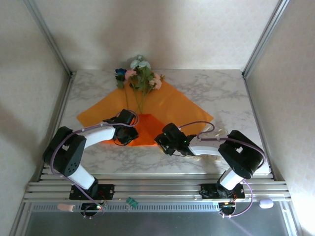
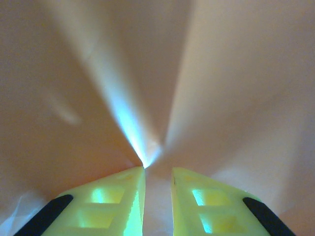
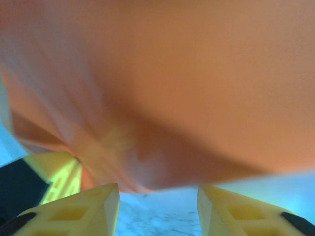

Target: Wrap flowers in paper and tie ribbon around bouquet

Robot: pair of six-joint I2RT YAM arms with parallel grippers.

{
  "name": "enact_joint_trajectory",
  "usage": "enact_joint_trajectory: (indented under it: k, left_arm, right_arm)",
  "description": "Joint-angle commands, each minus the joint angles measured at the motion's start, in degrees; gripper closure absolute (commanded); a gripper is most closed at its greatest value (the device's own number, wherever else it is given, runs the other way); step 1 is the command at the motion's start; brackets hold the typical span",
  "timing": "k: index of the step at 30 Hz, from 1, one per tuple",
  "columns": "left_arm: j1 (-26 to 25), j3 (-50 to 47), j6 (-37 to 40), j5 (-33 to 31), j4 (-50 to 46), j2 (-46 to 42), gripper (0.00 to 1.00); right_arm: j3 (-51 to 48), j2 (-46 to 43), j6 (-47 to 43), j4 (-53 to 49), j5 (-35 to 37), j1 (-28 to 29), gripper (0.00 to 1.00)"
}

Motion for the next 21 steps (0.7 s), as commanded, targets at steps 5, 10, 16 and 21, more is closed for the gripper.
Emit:
enact_joint_trajectory:
  k: [5,10,16,21]
  left_arm:
    - [-1.12,-3.40,-1.03,1.36,-1.90,-3.88,0.82]
    - [-1.12,-3.64,-1.00,1.42,-1.39,-3.09,0.82]
    - [-1.21,-3.66,-0.61,1.36,-1.23,-1.96,0.82]
    - [-1.29,-4.09,-0.65,1.19,-1.43,-2.52,0.82]
  right_arm:
    - [1.11,0.72,6.96,-0.36,1.94,0.31,0.57]
    - [-0.44,-1.45,7.93,-7.50,2.65,0.79,0.60]
    - [-2.36,0.46,7.79,-3.50,4.33,0.88,0.61]
    - [-1.52,1.57,8.91,-3.98,6.57,1.01,0.75]
